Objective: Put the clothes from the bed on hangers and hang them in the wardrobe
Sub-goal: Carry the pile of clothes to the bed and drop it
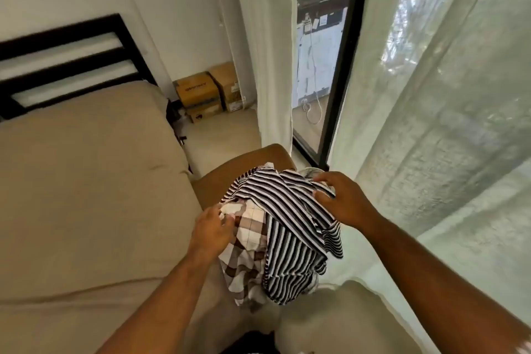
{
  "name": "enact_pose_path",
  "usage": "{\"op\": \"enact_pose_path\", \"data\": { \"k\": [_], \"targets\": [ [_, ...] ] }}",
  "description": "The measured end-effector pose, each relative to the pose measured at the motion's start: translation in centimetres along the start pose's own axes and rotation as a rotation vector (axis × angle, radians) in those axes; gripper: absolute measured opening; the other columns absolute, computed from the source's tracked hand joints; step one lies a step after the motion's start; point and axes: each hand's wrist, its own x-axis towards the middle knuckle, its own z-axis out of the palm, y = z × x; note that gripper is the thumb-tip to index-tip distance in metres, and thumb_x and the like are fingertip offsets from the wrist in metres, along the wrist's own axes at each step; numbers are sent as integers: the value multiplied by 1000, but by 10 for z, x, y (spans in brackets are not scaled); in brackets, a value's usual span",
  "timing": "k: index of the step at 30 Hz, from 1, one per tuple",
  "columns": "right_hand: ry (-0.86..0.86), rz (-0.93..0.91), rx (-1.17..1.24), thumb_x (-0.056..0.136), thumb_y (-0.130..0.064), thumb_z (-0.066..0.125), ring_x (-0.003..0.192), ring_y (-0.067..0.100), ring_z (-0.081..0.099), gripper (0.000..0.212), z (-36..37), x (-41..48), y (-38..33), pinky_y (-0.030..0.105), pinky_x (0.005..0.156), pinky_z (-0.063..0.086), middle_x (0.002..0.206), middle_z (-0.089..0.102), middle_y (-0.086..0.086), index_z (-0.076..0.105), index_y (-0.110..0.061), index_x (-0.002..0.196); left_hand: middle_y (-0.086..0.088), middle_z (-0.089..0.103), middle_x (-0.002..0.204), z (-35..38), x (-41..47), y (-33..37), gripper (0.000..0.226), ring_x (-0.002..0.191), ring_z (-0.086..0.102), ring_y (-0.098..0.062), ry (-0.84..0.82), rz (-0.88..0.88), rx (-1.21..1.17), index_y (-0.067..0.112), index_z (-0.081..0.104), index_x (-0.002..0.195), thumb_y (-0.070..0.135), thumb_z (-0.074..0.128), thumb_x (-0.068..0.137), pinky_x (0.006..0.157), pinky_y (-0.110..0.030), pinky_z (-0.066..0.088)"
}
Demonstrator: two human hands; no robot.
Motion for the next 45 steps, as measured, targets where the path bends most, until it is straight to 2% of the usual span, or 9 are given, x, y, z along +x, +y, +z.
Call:
{"op": "enact_pose_path", "data": {
  "k": [5, 13, 16, 19, 27, 30, 34, 41, 45],
  "targets": [
    [-93, 76, -30, 91, -15, 70, 112, 8, 53, 32, 9, 36, 7, 2, 87, 27, 114, 56, -11, 67, -17, 123, -11, 68, 102, 14, 33, -20, 38, 107, 62, -32, -163, -178, 46, 16, 64, 97, 49, 46, 101, 88, -37, 45],
    [-274, 358, -216, 96, -48, 58, 134, 29, 49, 62, 27, 94, 45, 44, 116, 35, 148, 52, 10, 48, -15, 147, -20, 51, 147, 46, 75, -8, 57, 134, 49, -32, -412, -343, -56, 4, 51, 142, 45, 33, 107, 107, -32, 39],
    [-336, 485, -204, 83, -78, 46, 136, 30, 48, 91, 35, 109, 72, 47, 115, 37, 151, 49, 9, 40, -19, 152, -21, 54, 143, 52, 85, -5, 52, 129, 53, -33, -403, -452, -141, 8, 55, 139, 43, 32, 108, 107, -34, 42],
    [-334, 504, -181, 93, -65, 52, 125, 30, 57, 70, 39, 116, 78, 42, 107, 44, 140, 58, 11, 50, -16, 143, -25, 56, 140, 51, 95, -12, 47, 127, 55, -37, -368, -586, -180, -3, 56, 136, 29, 34, 109, 106, -39, 45],
    [-404, 501, -260, 82, -78, 38, 116, 34, 59, 77, 54, 131, 77, 47, 103, 47, 127, 62, 16, 59, -21, 131, -23, 61, 130, 37, 100, -7, 34, 109, 61, -29, -589, -531, -98, -12, 54, 131, 1, 39, 104, 81, -31, 50],
    [-456, 420, -384, 92, -70, 33, 134, 34, 46, 71, 61, 137, 69, 46, 116, 32, 143, 54, 14, 52, -26, 144, -12, 57, 81, 33, 95, 14, 31, 67, 47, -21, -578, -499, -259, -10, 55, 125, -6, 35, 102, 54, -28, 49],
    [-511, 394, -517, 87, -79, 21, 147, 37, 28, 83, 69, 143, 67, 56, 122, 12, 155, 44, 9, 46, -30, 148, -9, 53, 74, 34, 96, 29, 64, 55, 43, -16, -595, -596, -416, 16, 9, 160, 13, 39, 103, 43, -22, 36],
    [-521, 380, -290, 94, -71, 30, 123, 24, 57, 61, 70, 141, 52, 47, 111, 37, 132, 66, 2, 63, -31, 127, -12, 70, 110, 38, 94, 49, 32, 86, 68, -25, -540, -619, -795, 13, 57, 128, 22, 55, 98, 82, -40, 57],
    [-464, 525, 114, 95, -69, 40, 117, 22, 61, 63, 48, 140, 37, 42, 107, 45, 128, 65, 0, 59, -25, 135, -8, 62, 84, 25, 82, 80, 28, 68, 55, -25, -513, -678, -929, 9, 60, 84, 25, 47, 102, 61, -31, 52]
  ]
}}
